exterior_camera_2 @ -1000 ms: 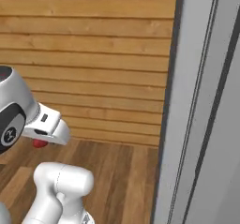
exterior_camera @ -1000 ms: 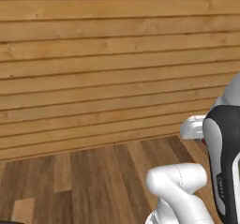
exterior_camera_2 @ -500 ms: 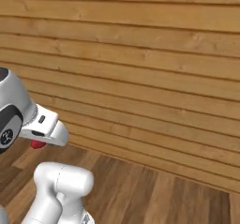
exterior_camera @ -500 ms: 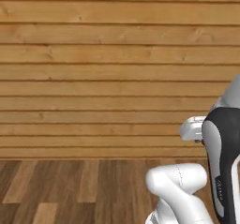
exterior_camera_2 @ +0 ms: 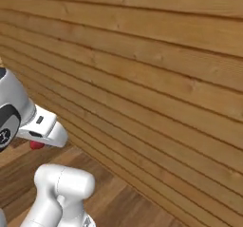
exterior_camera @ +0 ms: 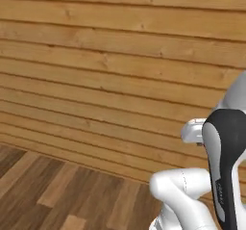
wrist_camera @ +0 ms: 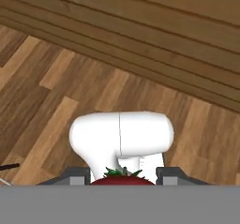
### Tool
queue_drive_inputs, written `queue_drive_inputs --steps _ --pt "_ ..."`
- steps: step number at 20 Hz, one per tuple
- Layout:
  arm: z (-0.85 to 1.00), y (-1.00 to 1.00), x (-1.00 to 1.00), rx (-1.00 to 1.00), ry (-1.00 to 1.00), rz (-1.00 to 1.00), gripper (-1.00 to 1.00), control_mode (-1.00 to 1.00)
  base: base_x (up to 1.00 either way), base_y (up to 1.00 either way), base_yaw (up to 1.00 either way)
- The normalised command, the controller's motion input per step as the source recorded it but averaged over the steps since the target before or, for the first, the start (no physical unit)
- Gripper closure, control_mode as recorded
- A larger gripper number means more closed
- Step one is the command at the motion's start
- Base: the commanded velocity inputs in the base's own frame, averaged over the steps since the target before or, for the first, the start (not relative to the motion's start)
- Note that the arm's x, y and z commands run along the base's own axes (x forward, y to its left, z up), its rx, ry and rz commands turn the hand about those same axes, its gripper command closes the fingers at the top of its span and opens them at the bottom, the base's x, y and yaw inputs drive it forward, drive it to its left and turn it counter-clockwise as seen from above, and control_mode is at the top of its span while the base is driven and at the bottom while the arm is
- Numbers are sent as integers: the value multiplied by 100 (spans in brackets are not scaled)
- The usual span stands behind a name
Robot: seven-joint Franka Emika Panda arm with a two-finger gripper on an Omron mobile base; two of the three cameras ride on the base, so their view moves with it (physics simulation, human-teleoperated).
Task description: Take the strawberry from the fridge and place it on top of the pancake, located on the dining counter.
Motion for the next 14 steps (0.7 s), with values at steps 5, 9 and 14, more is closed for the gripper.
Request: queue_drive_inputs --steps 5,9,14 --pt "0 0 0 0 0 0 100 100 49 0 88" --pt "0 0 0 0 0 0 100 100 27 0 95" --pt "0 0 0 0 0 0 100 100 30 0 96"
